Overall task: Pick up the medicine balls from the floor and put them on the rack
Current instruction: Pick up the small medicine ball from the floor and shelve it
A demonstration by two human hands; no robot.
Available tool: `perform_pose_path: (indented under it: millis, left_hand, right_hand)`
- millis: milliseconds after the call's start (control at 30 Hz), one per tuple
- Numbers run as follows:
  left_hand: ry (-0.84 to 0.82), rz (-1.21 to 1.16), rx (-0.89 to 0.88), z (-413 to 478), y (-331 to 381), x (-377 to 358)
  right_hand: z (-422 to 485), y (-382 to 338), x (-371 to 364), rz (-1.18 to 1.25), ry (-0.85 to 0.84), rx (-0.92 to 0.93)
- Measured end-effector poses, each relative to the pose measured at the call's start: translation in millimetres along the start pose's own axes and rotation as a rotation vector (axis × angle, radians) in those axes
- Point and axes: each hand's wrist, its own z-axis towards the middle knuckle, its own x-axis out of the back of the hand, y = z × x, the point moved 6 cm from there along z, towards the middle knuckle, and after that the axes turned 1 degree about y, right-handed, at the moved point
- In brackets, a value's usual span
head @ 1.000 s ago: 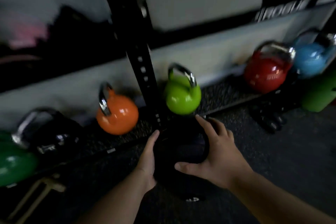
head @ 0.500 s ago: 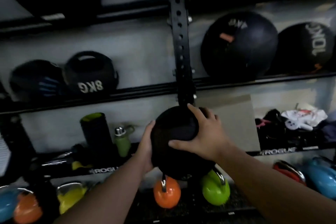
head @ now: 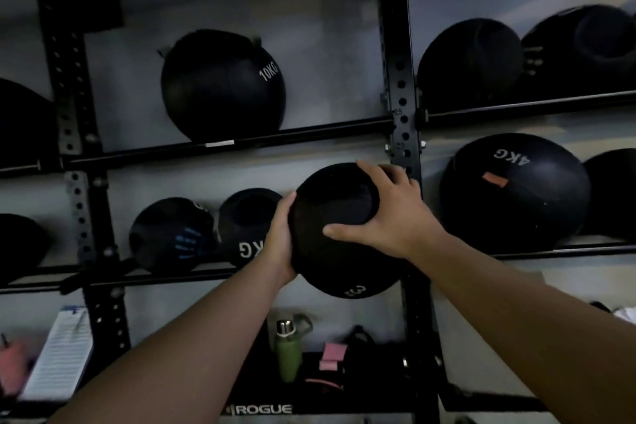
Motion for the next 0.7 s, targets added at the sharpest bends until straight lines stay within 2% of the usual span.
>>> perform_pose_path:
  millis: [267, 500, 600, 700]
  left_hand:
    - [-0.075, 0.002, -0.026, 67.5, 3.7, 0.4]
    - [-0.063, -0.02, -0.007, 177.5, -45.6, -5.7]
    - [0.022, -0.018, 0.017, 231.7, -74.4, 2.6]
    - [0.11, 0.06, 0.049, 275.9, -99.3, 9.6]
  right_hand:
    - [52.4, 21.5, -20.5, -0.026, 0.046, -0.011]
    - [132.2, 105.3, -62.4, -0.058, 0.015, 0.019]
    - [179.8, 154.0, -97.1, -0.069, -0.045, 0.066]
    - [221.7, 189.1, -152.7, -0.236, -0.154, 0.187]
